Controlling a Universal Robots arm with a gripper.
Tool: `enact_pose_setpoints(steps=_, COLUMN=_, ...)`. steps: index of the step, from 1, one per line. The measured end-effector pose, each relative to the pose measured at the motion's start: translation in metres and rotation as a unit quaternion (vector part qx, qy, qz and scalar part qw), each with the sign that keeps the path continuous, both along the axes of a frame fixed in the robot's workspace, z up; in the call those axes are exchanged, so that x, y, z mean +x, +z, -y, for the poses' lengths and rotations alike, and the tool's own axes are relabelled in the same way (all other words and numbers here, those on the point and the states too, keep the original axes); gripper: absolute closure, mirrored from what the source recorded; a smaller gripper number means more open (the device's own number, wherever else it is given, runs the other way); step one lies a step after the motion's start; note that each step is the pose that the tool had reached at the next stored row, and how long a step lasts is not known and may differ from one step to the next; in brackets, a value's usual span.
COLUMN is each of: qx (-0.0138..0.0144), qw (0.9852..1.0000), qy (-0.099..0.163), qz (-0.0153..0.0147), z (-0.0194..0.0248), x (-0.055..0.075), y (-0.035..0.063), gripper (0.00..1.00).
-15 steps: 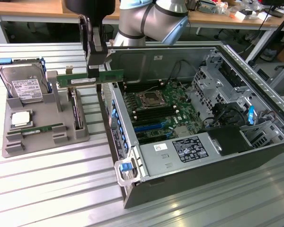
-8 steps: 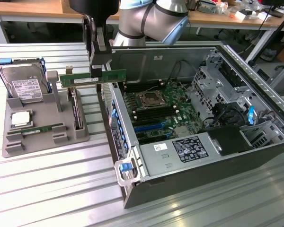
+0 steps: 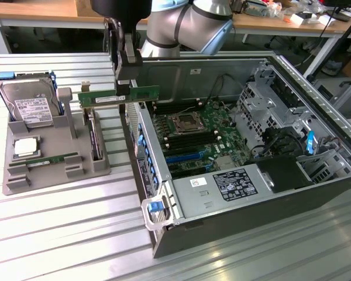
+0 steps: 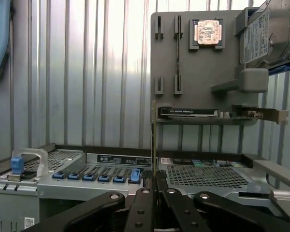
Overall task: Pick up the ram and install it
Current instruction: 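Pick up the ram and move it above insertion slot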
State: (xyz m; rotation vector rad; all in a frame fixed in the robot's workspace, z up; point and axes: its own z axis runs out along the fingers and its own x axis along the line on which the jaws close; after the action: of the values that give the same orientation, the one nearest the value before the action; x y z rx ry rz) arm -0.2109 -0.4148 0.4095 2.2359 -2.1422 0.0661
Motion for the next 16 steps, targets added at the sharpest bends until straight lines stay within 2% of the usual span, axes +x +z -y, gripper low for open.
enact_pose_setpoints(steps=16, qx=-0.0004, qw=1.0000, qy=0.000, qz=0.0000, z=-0.0012, x=0.014, y=0.0000, gripper=0.88)
